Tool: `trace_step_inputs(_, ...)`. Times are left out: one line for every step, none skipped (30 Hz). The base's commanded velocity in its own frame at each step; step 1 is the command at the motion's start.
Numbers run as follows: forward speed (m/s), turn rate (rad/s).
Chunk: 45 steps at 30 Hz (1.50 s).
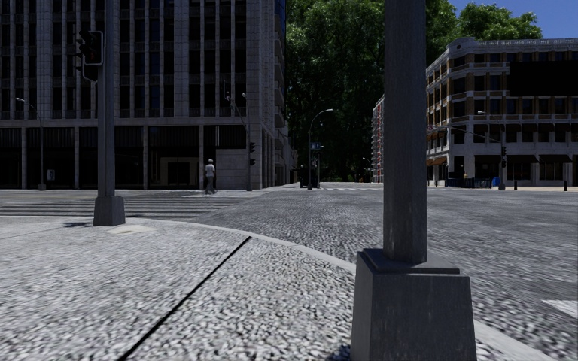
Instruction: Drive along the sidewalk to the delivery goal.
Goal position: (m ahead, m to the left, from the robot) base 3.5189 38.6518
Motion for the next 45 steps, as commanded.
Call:
trace_step_inputs(0.0,0.0)
trace_step_inputs(0.0,0.0)
trace_step_inputs(0.0,0.0)
trace_step_inputs(0.0,0.0)
trace_step_inputs(0.0,0.0)
trace_step_inputs(0.0,0.0)
trace_step_inputs(0.0,0.0)
trace_step_inputs(0.0,0.0)
trace_step_inputs(0.0,0.0)
trace_step_inputs(0.0,0.0)
trace_step_inputs(0.0,0.0)
trace_step_inputs(0.0,0.0)
trace_step_inputs(0.0,0.0)
trace_step_inputs(0.0,0.0)
trace_step_inputs(0.0,0.0)
trace_step_inputs(0.0,0.0)
trace_step_inputs(0.0,0.0)
trace_step_inputs(0.0,0.0)
trace_step_inputs(0.0,0.0)
trace_step_inputs(0.0,0.0)
trace_step_inputs(0.0,0.0)
trace_step_inputs(0.0,0.0)
trace_step_inputs(0.0,0.0)
trace_step_inputs(0.0,0.0)
trace_step_inputs(0.0,0.0)
trace_step_inputs(0.0,0.0)
trace_step_inputs(0.0,0.0)
trace_step_inputs(0.0,0.0)
trace_step_inputs(0.0,0.0)
trace_step_inputs(0.0,0.0)
trace_step_inputs(0.0,0.09)
trace_step_inputs(0.0,0.09)
trace_step_inputs(0.0,0.35)
trace_step_inputs(0.0,0.43)
trace_step_inputs(0.0,0.46)
trace_step_inputs(0.0,0.47)
trace_step_inputs(0.0,0.47)
trace_step_inputs(0.0,0.47)
trace_step_inputs(0.0,0.47)
trace_step_inputs(0.0,0.47)
trace_step_inputs(0.0,0.48)
trace_step_inputs(0.0,0.48)
trace_step_inputs(0.0,0.48)
trace_step_inputs(0.0,0.5)
trace_step_inputs(0.0,0.53)
